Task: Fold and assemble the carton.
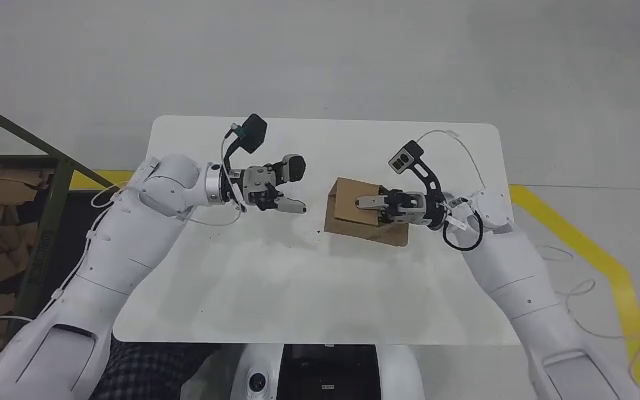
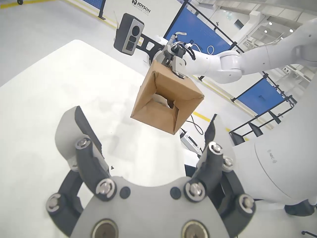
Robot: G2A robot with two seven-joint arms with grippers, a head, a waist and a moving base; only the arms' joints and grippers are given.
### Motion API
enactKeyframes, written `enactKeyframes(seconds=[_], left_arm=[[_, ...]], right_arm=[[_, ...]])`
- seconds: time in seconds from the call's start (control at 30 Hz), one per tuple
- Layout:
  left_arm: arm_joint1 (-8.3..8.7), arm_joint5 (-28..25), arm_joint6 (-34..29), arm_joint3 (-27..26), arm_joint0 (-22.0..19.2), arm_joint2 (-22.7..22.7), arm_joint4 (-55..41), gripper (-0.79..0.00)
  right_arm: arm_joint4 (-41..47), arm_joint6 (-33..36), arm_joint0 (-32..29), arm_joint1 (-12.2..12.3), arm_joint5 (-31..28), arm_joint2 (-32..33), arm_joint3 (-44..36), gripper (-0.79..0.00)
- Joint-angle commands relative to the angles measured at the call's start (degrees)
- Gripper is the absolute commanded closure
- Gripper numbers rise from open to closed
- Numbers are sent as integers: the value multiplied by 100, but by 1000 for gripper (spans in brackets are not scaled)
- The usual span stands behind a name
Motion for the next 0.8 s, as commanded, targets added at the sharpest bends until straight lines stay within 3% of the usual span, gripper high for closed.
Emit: enactKeyframes(seconds=[0.0, 0.2, 0.37, 0.47, 0.57, 0.77], left_arm=[[0, -2, 2, 0, 0, 0, 1, -785], [0, 21, 178, -116, 24, -75, 211, -785], [-23, -124, 1155, -589, 199, -397, 1422, -785], [-29, -124, 1972, -867, 406, -475, 2659, -785], [-21, -124, 2807, -865, 561, -330, 3422, -785], [46, -124, 4021, -760, 430, 210, 4532, -785]], right_arm=[[1, 0, -1, 0, 5, -1, -1, 0], [0, -110, -48, -1, 42, -2, -56, 0], [11, -139, -106, 8, 140, 53, -157, 0], [154, -35, -85, -11, 123, 50, -107, 0], [197, 8, -39, -35, 94, 15, -48, 0], [218, 131, 42, -81, 28, -74, 4, 0]])
